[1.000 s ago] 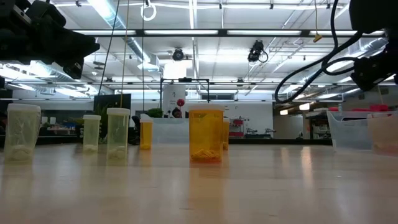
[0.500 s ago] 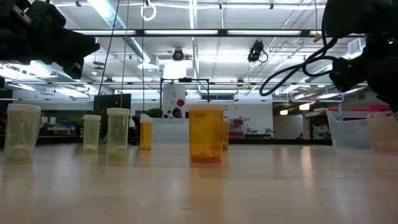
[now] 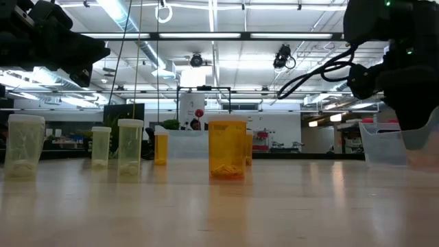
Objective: Pick and place medicine bottles into bin by pill shape (circle, oval)
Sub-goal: Adjust the large orange pill bottle in the bottom transparent bin, then put the large orange pill bottle into the bottom transparent bin
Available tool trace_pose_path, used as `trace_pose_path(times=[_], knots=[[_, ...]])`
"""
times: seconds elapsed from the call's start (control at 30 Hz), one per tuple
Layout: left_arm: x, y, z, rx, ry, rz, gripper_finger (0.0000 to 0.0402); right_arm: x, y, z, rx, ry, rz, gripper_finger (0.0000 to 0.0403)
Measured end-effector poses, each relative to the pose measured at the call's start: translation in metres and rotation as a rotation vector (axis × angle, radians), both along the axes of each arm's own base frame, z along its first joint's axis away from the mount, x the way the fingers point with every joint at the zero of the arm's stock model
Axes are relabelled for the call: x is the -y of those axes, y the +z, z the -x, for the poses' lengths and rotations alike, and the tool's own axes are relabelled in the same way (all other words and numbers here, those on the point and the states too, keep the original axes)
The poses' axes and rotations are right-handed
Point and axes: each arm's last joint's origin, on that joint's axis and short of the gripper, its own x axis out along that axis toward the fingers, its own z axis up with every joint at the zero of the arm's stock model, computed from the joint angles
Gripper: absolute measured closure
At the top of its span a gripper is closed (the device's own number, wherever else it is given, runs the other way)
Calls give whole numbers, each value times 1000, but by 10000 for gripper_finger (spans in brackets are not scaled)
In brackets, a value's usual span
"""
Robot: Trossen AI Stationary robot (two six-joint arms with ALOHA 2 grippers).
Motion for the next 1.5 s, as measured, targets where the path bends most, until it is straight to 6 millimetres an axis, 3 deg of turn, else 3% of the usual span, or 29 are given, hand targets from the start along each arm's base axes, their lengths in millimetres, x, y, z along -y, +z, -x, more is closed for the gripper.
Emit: trace_pose_path(times=[0.23, 0.47, 1.2, 1.5], knots=[[0, 0, 0, 0, 0, 0, 319, 9, 0, 4, -57, -49, 13, 150], [0, 0, 0, -1, -1, 0, 311, 4, 0, -1, -11, -19, -28, 150], [0, 0, 0, 0, -1, 0, 317, 5, 1, 6, -87, -40, -24, 162], [0, 0, 0, -1, 0, 0, 316, 4, 40, -7, -57, -20, 29, 162]])
